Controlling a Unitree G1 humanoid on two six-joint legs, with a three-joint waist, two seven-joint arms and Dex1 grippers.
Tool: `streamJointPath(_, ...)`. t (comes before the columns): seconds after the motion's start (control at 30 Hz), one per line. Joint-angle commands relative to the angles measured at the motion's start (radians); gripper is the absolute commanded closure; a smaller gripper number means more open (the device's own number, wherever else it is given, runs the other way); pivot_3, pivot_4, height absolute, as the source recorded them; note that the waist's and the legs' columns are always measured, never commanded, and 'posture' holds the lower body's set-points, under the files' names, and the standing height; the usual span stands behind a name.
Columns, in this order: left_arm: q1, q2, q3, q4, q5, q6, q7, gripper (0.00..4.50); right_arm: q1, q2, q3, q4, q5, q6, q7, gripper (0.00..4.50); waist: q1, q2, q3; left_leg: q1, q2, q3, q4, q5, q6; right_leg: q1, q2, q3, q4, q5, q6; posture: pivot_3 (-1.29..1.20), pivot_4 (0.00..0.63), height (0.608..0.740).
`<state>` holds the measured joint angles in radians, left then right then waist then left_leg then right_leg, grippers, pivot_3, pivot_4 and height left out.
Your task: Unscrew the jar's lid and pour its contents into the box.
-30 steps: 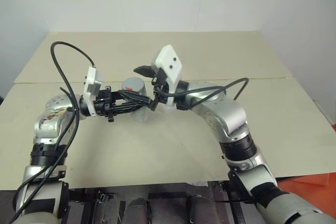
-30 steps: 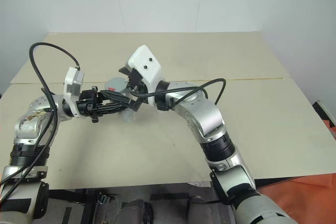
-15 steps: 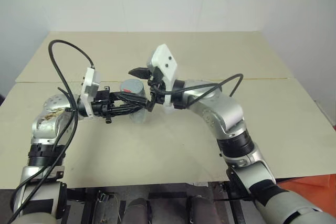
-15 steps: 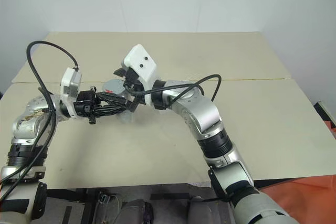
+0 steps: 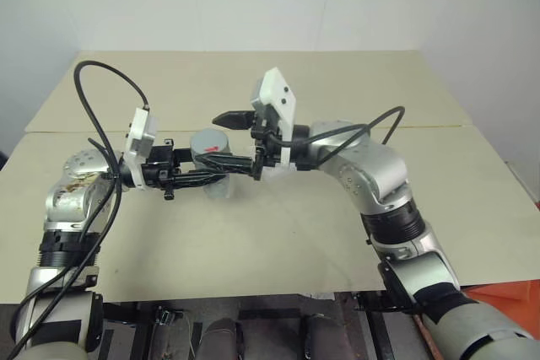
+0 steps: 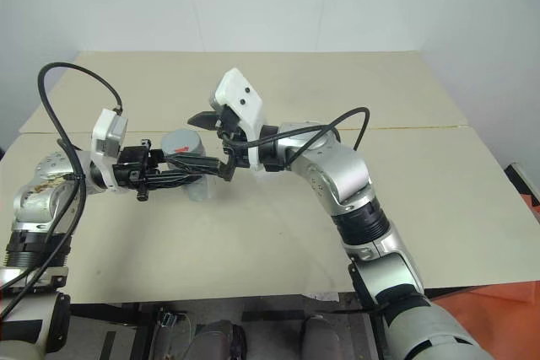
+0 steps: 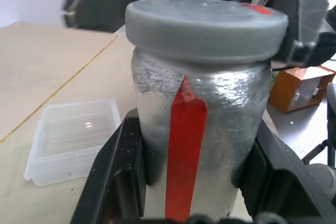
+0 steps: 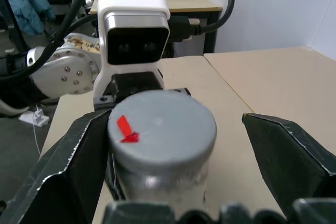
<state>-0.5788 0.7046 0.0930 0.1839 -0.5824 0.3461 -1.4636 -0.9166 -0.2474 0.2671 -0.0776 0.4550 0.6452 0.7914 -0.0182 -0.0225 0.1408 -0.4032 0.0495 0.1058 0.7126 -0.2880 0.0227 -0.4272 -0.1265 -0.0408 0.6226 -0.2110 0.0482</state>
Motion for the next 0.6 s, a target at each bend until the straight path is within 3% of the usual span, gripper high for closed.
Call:
streamJointPath(0.03,0.009,0.023,0.027,-0.062,-0.042,-0.019,-0.065,2.6,-0.004,-0.057,-0.113,0.03,-0.022,-0.03,-0.03,0.04,0.0,0.0,0.0,0.0,0.0,0.0,0.0,0.0,0.0,0.0,0.0,0.0,0.0,0.0,0.0,0.0,0.15,0.74)
streamJointPath(0.6,0.015,0.014,0.034,-0.058,-0.031,-0.016,-0.082,2.6,0.048,-0.151,-0.149,-0.019,0.005,-0.055,0.078,0.04,-0.002,0.0,0.0,-0.001,0.0,0.0,0.0,0.0,0.001,-0.001,0.0,0.0,0.0,0.0,0.0,0.0,0.15,0.74)
